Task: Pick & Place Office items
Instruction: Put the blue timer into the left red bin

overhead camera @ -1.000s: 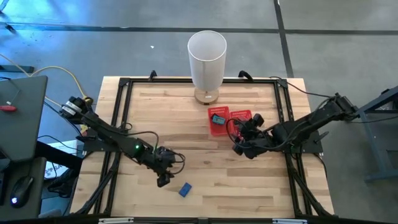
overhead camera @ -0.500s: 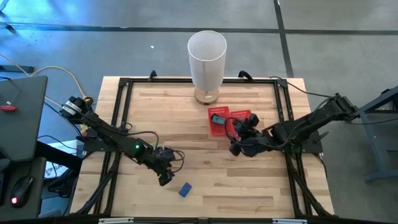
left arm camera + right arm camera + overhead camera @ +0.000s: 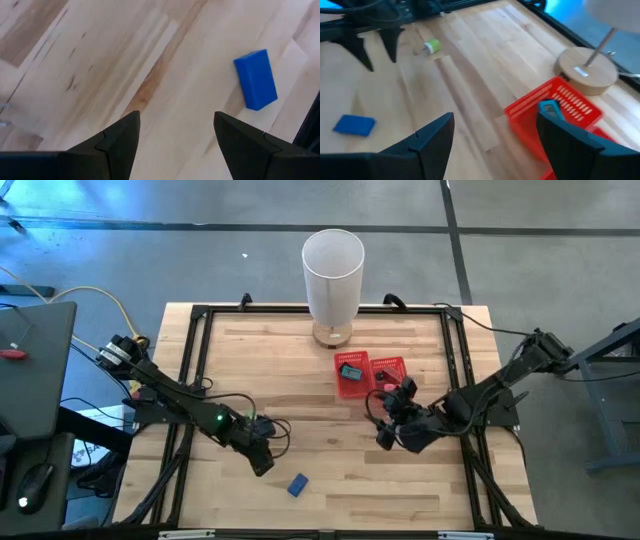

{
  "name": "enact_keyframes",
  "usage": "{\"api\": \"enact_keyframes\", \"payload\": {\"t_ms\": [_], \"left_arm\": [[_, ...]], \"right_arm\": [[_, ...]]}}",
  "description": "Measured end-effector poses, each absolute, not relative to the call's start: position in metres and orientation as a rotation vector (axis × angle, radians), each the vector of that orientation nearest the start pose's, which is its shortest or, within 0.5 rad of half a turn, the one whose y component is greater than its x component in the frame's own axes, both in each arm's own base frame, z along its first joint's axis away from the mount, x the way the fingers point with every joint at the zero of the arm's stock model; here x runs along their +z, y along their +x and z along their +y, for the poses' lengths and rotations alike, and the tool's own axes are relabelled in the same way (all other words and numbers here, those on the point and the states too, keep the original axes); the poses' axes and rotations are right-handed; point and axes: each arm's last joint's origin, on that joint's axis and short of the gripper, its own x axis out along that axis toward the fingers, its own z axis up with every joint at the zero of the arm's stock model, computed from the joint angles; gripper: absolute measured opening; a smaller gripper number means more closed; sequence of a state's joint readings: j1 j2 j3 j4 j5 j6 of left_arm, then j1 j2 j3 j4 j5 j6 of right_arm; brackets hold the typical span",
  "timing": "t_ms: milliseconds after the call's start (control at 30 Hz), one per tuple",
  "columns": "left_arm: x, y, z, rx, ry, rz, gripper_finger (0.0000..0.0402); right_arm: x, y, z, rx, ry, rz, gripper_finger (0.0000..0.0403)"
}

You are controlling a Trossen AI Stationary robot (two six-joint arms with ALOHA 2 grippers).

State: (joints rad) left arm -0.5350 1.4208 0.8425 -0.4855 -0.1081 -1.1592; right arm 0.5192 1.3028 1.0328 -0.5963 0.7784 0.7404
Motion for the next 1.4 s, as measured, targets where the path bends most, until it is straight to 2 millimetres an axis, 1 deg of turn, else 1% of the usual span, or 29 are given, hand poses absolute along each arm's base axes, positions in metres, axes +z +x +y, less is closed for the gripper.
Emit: {"api": "enact_keyframes", "payload": {"t_ms": [100,233,333,433,533,600,767,933,1000,1167,1400], "left_arm": [[0.201,0.228,-0.134,0.216,-0.694,1.084,0.0246],[0.226,0.23,-0.145,0.152,-0.677,1.09,0.0246],[0.254,0.233,-0.159,0.074,-0.662,1.056,0.0246],[0.281,0.236,-0.179,-0.002,-0.61,0.99,0.0246],[0.299,0.237,-0.194,0.019,-0.561,1.014,0.0246],[0.308,0.242,-0.205,0.051,-0.549,1.052,0.0246],[0.315,0.265,-0.232,0.153,-0.498,1.206,0.0246],[0.315,0.283,-0.248,0.279,-0.457,1.302,0.0246],[0.311,0.289,-0.251,0.318,-0.483,1.297,0.0246],[0.299,0.301,-0.25,0.46,-0.614,1.275,0.0246],[0.29,0.311,-0.254,0.459,-0.648,1.257,0.0246]], "right_arm": [[0.28,0.235,0.123,-0.442,0.199,0.549,0.027],[0.271,0.234,0.139,-0.411,0.225,0.558,0.027],[0.262,0.233,0.152,-0.387,0.244,0.582,0.027],[0.255,0.232,0.165,-0.359,0.291,0.59,0.027],[0.251,0.231,0.178,-0.326,0.327,0.585,0.027],[0.248,0.231,0.186,-0.298,0.341,0.576,0.027],[0.248,0.228,0.207,-0.213,0.393,0.534,0.027],[0.25,0.223,0.223,-0.14,0.434,0.503,0.027],[0.249,0.22,0.229,-0.119,0.438,0.499,0.027],[0.248,0.217,0.239,-0.08,0.461,0.484,0.027],[0.249,0.212,0.245,-0.056,0.479,0.479,0.027]]}}
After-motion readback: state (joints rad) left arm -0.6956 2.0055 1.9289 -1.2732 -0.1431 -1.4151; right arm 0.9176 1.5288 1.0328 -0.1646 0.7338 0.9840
